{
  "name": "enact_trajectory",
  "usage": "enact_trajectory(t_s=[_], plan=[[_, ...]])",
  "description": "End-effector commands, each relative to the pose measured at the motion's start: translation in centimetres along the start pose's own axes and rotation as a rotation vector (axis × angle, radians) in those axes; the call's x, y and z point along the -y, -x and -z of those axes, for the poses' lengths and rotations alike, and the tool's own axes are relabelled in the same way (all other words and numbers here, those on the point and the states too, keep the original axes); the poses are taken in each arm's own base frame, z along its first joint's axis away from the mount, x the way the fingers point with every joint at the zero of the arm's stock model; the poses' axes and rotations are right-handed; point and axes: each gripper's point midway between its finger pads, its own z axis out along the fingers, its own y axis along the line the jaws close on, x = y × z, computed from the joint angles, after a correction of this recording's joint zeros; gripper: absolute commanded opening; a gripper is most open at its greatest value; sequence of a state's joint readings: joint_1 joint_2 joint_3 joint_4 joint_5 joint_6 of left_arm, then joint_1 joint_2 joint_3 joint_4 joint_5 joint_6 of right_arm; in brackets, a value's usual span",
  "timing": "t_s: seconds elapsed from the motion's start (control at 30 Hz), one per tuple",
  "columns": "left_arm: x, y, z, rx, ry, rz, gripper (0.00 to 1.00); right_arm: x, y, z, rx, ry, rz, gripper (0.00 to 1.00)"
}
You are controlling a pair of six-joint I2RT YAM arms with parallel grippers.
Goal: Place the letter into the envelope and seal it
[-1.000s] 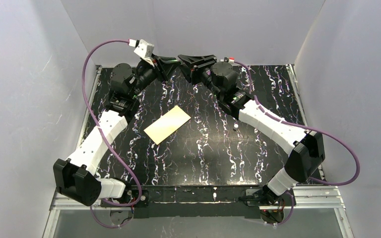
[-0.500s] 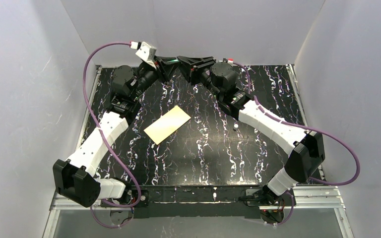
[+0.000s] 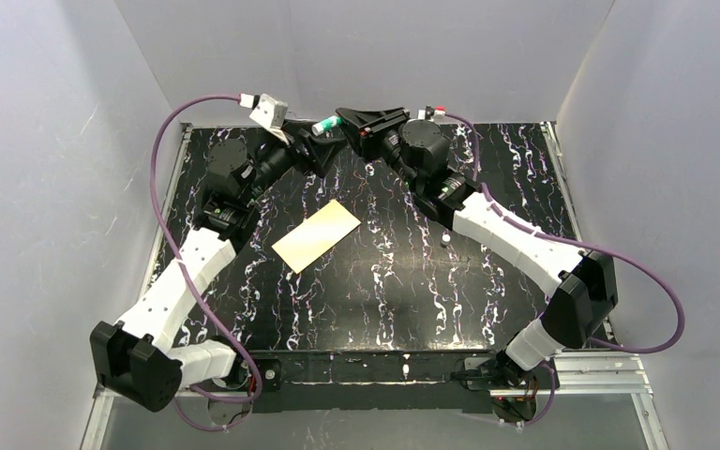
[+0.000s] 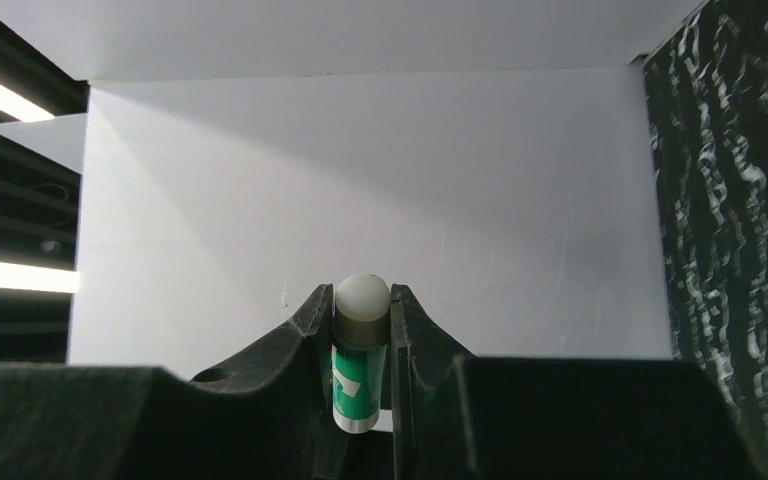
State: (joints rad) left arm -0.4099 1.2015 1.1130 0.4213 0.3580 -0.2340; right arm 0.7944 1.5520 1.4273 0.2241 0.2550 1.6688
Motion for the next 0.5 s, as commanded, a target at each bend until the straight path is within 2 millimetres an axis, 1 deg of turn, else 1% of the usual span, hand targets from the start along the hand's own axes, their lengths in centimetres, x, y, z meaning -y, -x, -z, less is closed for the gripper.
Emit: enact_trajectory(t_s=[0.0, 0.03, 0.1, 0.13, 0.17, 0.2, 0.23, 0.27, 0.37, 0.43, 0.47], plan=[[2.0, 1.3, 2.3, -0.036, -0.017, 0.075, 0.77, -2.7, 1.9, 1.7, 0.089, 0.065, 0.216, 0.03], [2.3, 1.2, 2.6, -0.064, -0.023, 0.095, 0.8, -2.6, 2.1, 1.8, 0.096, 0.061, 0.281, 0.03], [3.5, 0.9, 3.2, -0.131, -0.067, 0.139, 0.84, -2.6, 2.6, 2.2, 0.107, 0.048, 0.426, 0.03], [3.9, 0.4, 3.5, -0.192, -0.08, 0.165, 0.85, -2.9, 2.5, 2.3, 0.097, 0.062, 0.515, 0.02], [4.5, 0.2, 3.7, -0.233, -0.103, 0.18, 0.85, -3.2, 2.5, 2.4, 0.085, 0.076, 0.6, 0.02], [4.9, -0.2, 4.0, -0.3, -0.111, 0.207, 0.85, -3.3, 2.4, 2.5, 0.061, 0.084, 0.724, 0.02], [4.8, -0.5, 4.3, -0.339, -0.105, 0.222, 0.84, -3.5, 2.2, 2.6, 0.026, 0.084, 0.819, 0.01], [4.6, -0.4, 4.4, -0.364, -0.093, 0.243, 0.84, -3.2, 2.3, 2.6, -0.012, 0.056, 0.885, 0.01], [3.7, 0.9, 4.3, -0.381, -0.095, 0.326, 0.82, -3.0, 2.0, 3.4, -0.125, 0.032, 1.055, 0.01], [4.1, 1.7, 4.1, -0.385, -0.182, 0.386, 0.8, -2.8, 1.6, 4.0, -0.178, 0.042, 1.101, 0.01], [4.4, 1.6, 4.0, -0.408, -0.219, 0.415, 0.78, -2.6, 1.0, 4.3, -0.224, 0.059, 1.111, 0.01]])
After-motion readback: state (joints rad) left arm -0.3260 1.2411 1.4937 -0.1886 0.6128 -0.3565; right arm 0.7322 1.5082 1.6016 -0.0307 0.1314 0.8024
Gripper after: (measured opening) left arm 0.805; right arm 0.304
